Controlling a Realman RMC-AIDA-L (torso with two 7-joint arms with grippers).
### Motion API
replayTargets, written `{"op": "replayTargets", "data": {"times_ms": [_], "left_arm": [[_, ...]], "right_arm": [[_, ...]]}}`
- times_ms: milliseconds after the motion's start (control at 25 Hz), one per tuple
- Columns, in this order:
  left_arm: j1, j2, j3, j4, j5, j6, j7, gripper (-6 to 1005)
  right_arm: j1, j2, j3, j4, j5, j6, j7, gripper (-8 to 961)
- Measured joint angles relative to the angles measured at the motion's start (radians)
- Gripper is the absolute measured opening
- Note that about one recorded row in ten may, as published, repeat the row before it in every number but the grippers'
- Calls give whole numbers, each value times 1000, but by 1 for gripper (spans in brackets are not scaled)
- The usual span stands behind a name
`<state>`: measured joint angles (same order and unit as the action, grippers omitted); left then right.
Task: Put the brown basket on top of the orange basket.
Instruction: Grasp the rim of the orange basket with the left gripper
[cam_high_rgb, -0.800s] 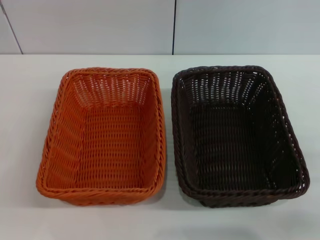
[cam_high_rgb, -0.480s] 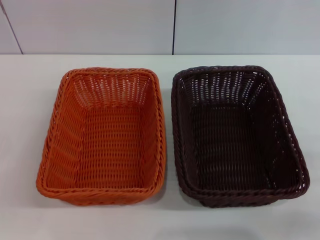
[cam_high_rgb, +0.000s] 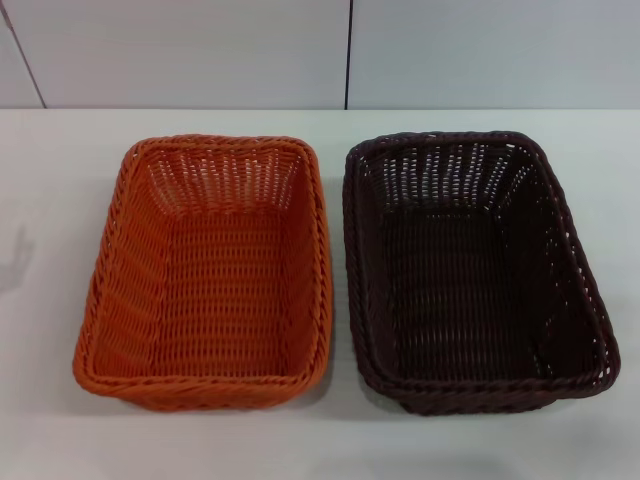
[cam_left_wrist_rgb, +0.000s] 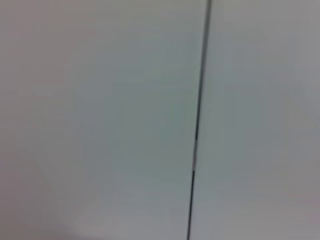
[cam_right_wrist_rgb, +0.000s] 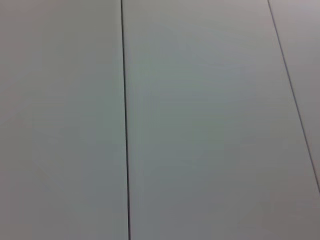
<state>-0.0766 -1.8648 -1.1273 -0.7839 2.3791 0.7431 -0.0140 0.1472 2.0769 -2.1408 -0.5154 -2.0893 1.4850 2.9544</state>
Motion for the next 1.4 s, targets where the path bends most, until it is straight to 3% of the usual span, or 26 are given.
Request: {"op": "replayTargets", "data": {"times_ms": [40, 160, 200, 240, 360, 400, 440, 520, 640, 680, 800, 880, 960, 1400], "left_arm": [[0, 0, 0, 0, 0, 0, 0, 785], [62, 19, -124, -211, 125, -233, 5, 785], [101, 11, -217, -381, 219, -456, 5, 785], [101, 11, -217, -381, 219, -456, 5, 785], [136, -16, -324, -614, 322, -795, 11, 785], [142, -44, -368, -751, 356, -995, 47, 785], [142, -44, -368, -751, 356, -995, 47, 785], [140, -88, -411, -871, 367, -1190, 123, 785], [115, -180, -493, -1006, 368, -1447, 257, 786], [103, -191, -504, -1033, 367, -1516, 273, 786], [49, -192, -507, -1088, 367, -1702, 256, 786], [49, -192, -507, -1088, 367, -1702, 256, 786], [-3, -195, -496, -1084, 391, -1805, 246, 786], [-95, -197, -456, -919, 409, -1844, 229, 787]], "right_arm": [[0, 0, 0, 0, 0, 0, 0, 705], [6, 0, 0, 0, 0, -2, 0, 705], [8, 0, -1, 0, 0, -2, 0, 705], [8, 0, -1, 0, 0, -2, 0, 705], [11, 0, -1, 0, 0, -4, 0, 704], [12, 0, -1, 0, 0, -9, 0, 704], [12, 0, -1, 0, 0, -9, 0, 704], [16, 0, -1, 2, 0, -17, 0, 704], [25, 0, 0, 16, 1, -24, 0, 704], [27, 0, -1, 18, 1, -27, 0, 704], [29, 1, -3, 26, 1, -33, 0, 704], [29, 1, -6, 29, 1, -34, 0, 704], [29, 1, -8, 29, 1, -35, 0, 704], [27, 2, -16, 29, 4, -41, 0, 704]]}}
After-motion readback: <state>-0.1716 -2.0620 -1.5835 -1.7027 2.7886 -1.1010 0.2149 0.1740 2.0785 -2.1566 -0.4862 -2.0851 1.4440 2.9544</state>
